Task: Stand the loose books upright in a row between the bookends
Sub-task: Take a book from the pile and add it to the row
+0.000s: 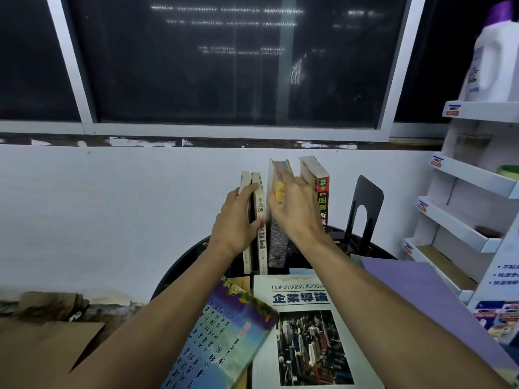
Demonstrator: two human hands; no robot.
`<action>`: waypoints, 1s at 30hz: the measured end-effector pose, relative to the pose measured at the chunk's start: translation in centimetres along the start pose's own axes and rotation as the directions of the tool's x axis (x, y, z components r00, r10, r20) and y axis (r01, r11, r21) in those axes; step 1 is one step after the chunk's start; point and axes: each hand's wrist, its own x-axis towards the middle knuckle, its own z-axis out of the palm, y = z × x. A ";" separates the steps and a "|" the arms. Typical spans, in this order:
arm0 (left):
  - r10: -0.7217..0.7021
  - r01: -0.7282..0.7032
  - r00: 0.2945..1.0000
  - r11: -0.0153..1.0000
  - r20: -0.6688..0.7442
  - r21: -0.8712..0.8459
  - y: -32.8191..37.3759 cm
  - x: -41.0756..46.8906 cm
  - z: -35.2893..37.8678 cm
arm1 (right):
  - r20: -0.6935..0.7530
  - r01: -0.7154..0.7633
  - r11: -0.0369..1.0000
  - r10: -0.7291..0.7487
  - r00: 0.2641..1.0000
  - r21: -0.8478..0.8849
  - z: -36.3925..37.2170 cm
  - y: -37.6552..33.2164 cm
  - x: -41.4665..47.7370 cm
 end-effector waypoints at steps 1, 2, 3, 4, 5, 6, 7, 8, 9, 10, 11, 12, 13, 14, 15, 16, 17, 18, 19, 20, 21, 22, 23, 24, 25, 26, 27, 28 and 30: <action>-0.002 0.002 1.000 1.000 0.000 -0.002 0.0 0.0 0.1 | 0.004 -0.007 1.000 0.007 1.000 0.003 0.3 0.2 0.0; -0.003 0.003 1.000 1.000 0.003 -0.006 0.0 -0.1 0.1 | 0.006 -0.011 1.000 0.011 1.000 0.005 0.5 0.4 -0.1; -0.001 0.001 1.000 1.000 0.006 -0.013 0.0 -0.1 0.2 | 0.010 -0.016 1.000 0.016 1.000 0.004 0.9 0.5 -0.1; 0.008 -0.008 1.000 1.000 0.007 -0.019 0.0 -0.2 0.2 | 0.015 -0.020 1.000 0.020 1.000 -0.001 1.2 0.7 -0.2; 0.022 -0.021 1.000 0.999 0.008 -0.029 0.0 -0.2 0.4 | 0.022 -0.022 1.000 0.022 1.000 -0.005 1.4 0.8 -0.3; 0.035 -0.035 0.999 0.999 0.009 -0.041 -0.1 -0.2 0.5 | 0.031 -0.021 1.000 0.021 0.999 -0.007 1.6 1.0 -0.4; 0.044 -0.044 0.999 0.998 0.010 -0.053 -0.1 -0.2 0.5 | 0.041 -0.019 1.000 0.019 0.999 -0.009 1.8 1.2 -0.5; 0.049 -0.048 0.999 0.997 0.010 -0.061 -0.2 -0.2 0.6 | 0.053 -0.016 1.000 0.016 0.998 -0.008 1.8 1.3 -0.5; 0.049 -0.049 0.999 0.997 0.010 -0.066 -0.2 -0.2 0.6 | 0.064 -0.010 1.000 0.010 0.998 -0.001 1.9 1.5 -0.4; 0.048 -0.047 0.999 0.997 0.012 -0.069 -0.3 -0.2 0.6 | 0.079 -0.007 1.000 0.005 0.997 0.016 1.8 1.6 -0.3; 0.044 -0.043 0.999 0.997 0.015 -0.070 -0.4 -0.2 0.5 | 0.096 -0.008 0.999 0.005 0.995 0.040 1.8 1.7 -0.3; 0.042 -0.041 0.999 0.997 0.018 -0.070 -0.4 -0.1 0.5 | 0.120 -0.014 0.998 0.006 0.993 0.064 1.7 1.7 -0.2; 0.040 -0.038 0.999 0.997 0.020 -0.070 -0.4 -0.1 0.4 | 0.147 -0.019 0.996 0.006 0.989 0.082 1.5 1.6 -0.1; 0.041 -0.040 0.999 0.997 0.019 -0.068 -0.4 -0.1 0.4 | 0.185 -0.026 0.995 0.008 0.983 0.095 1.3 1.5 0.0; 0.042 -0.040 0.999 0.997 0.021 -0.065 -0.4 -0.1 0.3 | 0.230 -0.038 0.993 0.012 0.973 0.109 1.0 1.5 0.1; 0.042 -0.040 0.999 0.997 0.023 -0.060 -0.4 -0.2 0.2 | 0.282 -0.056 0.991 0.019 0.959 0.125 0.6 1.4 0.2; 0.039 -0.037 0.999 0.998 0.024 -0.056 -0.5 -0.2 0.1 | 0.335 -0.078 0.986 0.024 0.942 0.147 0.3 1.4 0.4; 0.038 -0.036 0.999 0.998 0.027 -0.052 -0.5 -0.2 0.0 | 0.383 -0.095 0.981 0.023 0.923 0.170 -0.1 1.4 0.5; 0.039 -0.037 0.999 0.998 0.033 -0.053 -0.5 -0.2 -0.1 | 0.428 -0.103 0.977 0.014 0.903 0.186 -0.4 1.6 0.7; 0.042 -0.040 0.998 0.998 0.039 -0.056 -0.4 -0.3 -0.1 | 0.470 -0.099 0.976 -0.003 0.883 0.192 -0.7 1.8 0.8; 0.045 -0.042 0.998 0.997 0.043 -0.060 -0.3 -0.2 -0.2 | 0.509 -0.087 0.977 -0.025 0.861 0.195 -0.9 2.1 0.9; 0.046 -0.043 0.998 0.997 0.046 -0.064 -0.2 -0.3 -0.2 | 0.545 -0.073 0.978 -0.047 0.837 0.196 -1.1 2.4 1.0; 0.044 -0.040 0.998 0.997 0.049 -0.068 -0.1 -0.3 -0.2 | 0.571 -0.061 0.978 -0.066 0.818 0.199 -1.3 2.6 1.0; 0.043 -0.039 0.998 0.997 0.047 -0.070 0.0 -0.3 -0.2 | 0.582 -0.052 0.978 -0.077 0.810 0.201 -1.4 2.8 1.0; 0.042 -0.039 0.998 0.997 0.045 -0.070 0.0 -0.3 -0.1 | 0.578 -0.047 0.977 -0.083 0.812 0.207 -1.4 2.9 1.0; 0.043 -0.040 0.998 0.997 0.042 -0.068 0.0 -0.3 -0.1 | 0.564 -0.044 0.975 -0.089 0.821 0.218 -1.5 2.9 0.8; 0.044 -0.041 0.998 0.997 0.039 -0.070 -0.1 -0.3 0.0 | 0.549 -0.039 0.972 -0.096 0.831 0.230 -1.4 3.0 0.7; 0.045 -0.042 0.998 0.997 0.036 -0.071 -0.1 -0.2 0.1 | 0.534 -0.029 0.970 -0.107 0.839 0.239 -1.3 3.0 0.5; 0.048 -0.045 0.998 0.996 0.035 -0.077 0.0 -0.2 0.2 | 0.520 -0.022 0.966 -0.119 0.845 0.257 -1.0 3.1 0.2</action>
